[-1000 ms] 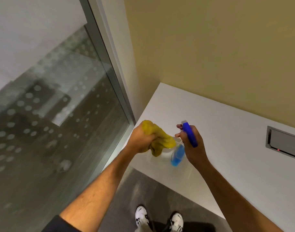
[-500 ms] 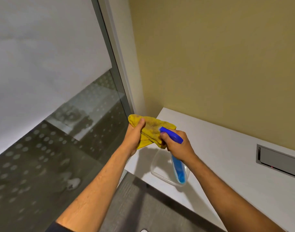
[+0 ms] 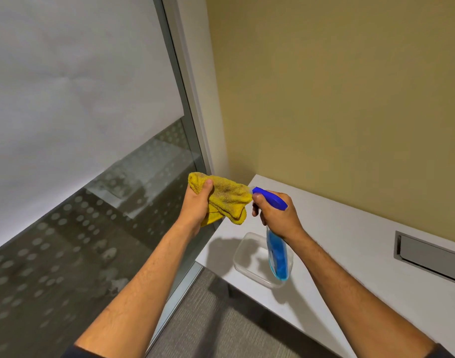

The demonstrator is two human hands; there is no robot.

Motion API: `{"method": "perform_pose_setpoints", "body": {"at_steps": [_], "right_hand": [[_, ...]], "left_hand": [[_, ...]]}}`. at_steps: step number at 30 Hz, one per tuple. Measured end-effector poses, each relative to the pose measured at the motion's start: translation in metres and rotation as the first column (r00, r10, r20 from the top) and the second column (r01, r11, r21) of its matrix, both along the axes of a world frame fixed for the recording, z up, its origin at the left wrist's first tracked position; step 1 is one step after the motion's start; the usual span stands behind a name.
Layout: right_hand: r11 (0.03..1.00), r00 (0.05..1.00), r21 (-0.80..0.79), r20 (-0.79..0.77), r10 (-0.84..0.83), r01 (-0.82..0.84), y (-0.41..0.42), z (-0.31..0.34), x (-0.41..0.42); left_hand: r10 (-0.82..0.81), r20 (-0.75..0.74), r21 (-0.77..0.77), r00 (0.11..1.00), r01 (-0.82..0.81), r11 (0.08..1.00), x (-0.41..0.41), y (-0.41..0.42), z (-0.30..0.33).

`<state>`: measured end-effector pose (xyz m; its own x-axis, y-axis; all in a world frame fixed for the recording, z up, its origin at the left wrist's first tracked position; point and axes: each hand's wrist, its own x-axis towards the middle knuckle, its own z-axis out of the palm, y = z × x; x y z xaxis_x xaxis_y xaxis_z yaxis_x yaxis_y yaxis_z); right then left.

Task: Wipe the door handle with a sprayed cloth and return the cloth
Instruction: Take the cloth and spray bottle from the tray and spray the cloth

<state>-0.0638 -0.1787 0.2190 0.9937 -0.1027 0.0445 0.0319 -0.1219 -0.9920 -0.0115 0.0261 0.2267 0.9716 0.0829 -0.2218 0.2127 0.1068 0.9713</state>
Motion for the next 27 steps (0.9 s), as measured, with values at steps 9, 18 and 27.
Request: {"method": "perform_pose_setpoints", "body": {"at_steps": [9, 18, 27], "right_hand": [[0.988, 0.989, 0.041, -0.007, 0.151, -0.15, 0.018, 0.011, 0.001], [0.995, 0.997, 0.082, -0.05, 0.06, -0.056, 0.02, -0.005, 0.003], [0.996, 0.993, -0.013, -0.07, 0.092, -0.093, -0.004, -0.038, 0.014]], "left_hand": [[0.064, 0.139, 0.152, 0.988, -0.086, 0.985, -0.007, 0.027, 0.019], [0.125, 0.116, 0.132, 0.985, -0.14, 0.981, -0.023, 0.04, 0.029], [0.166, 0.127, 0.136, 0.978, -0.183, 0.974, -0.031, 0.043, 0.024]]}}
